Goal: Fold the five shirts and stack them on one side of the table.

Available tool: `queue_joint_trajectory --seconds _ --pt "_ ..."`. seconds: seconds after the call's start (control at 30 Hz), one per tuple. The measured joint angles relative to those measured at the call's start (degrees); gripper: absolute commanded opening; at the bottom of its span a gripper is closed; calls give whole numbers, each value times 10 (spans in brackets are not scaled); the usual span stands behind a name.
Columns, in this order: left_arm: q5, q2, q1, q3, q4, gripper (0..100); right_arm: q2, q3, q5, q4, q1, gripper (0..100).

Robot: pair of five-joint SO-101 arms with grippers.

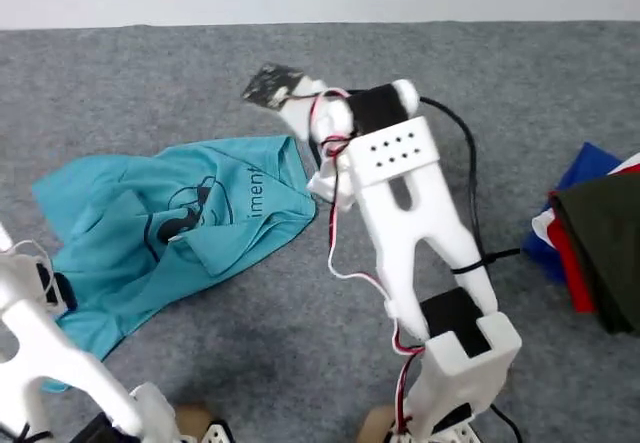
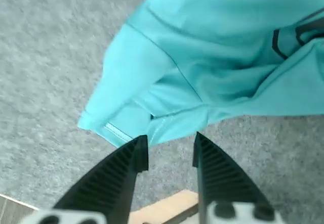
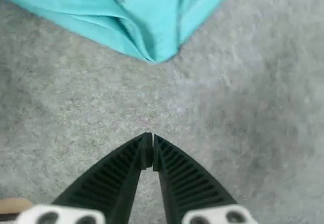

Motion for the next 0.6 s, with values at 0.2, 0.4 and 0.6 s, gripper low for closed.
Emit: queue_joint_trajectory --seconds 0.2,0.4,0.6 --pt "0 0 -1 30 -14 152 -76 0 41 0 -18 11" --pt "0 0 -2 76 -85 152 -186 0 50 0 -18 10" --pt "1 0 -2 128 -171 152 -264 0 30 3 -18 10"
